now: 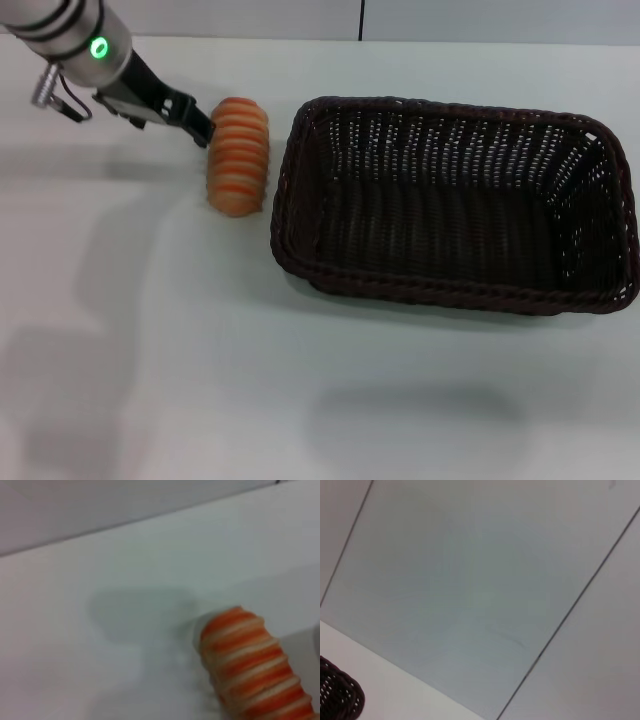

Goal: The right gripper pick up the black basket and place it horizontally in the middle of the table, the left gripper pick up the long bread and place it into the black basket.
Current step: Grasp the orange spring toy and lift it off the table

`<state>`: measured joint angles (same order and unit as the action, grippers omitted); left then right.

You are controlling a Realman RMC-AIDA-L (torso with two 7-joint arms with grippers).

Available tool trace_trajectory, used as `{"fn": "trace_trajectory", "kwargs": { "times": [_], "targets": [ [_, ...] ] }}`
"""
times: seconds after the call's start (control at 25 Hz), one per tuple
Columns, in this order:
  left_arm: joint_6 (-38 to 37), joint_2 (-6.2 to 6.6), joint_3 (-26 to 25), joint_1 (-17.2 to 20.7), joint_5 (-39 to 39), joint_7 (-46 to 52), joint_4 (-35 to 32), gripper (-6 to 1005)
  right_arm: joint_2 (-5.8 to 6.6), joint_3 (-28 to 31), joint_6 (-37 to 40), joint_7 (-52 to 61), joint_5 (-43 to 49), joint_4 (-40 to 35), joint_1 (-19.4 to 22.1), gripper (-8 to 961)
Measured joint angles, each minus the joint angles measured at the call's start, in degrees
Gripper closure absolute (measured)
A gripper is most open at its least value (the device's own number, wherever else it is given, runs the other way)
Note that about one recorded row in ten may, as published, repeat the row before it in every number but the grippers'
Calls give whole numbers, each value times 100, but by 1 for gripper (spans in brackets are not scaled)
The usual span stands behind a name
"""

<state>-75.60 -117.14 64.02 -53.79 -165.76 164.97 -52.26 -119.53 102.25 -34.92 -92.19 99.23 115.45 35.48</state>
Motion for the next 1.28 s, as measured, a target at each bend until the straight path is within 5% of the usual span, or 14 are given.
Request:
{"fn": "trace_trajectory", "kwargs": {
  "times": [0.6,1.28],
  "targets": [
    [265,-154,149,-101,60,-9,541,139,9,-27,-57,0,18,12,-278,470],
    [745,-147,382,-108,426,-10,831,138,18,-312,-74,1,236,28,-603,470]
  ]
}}
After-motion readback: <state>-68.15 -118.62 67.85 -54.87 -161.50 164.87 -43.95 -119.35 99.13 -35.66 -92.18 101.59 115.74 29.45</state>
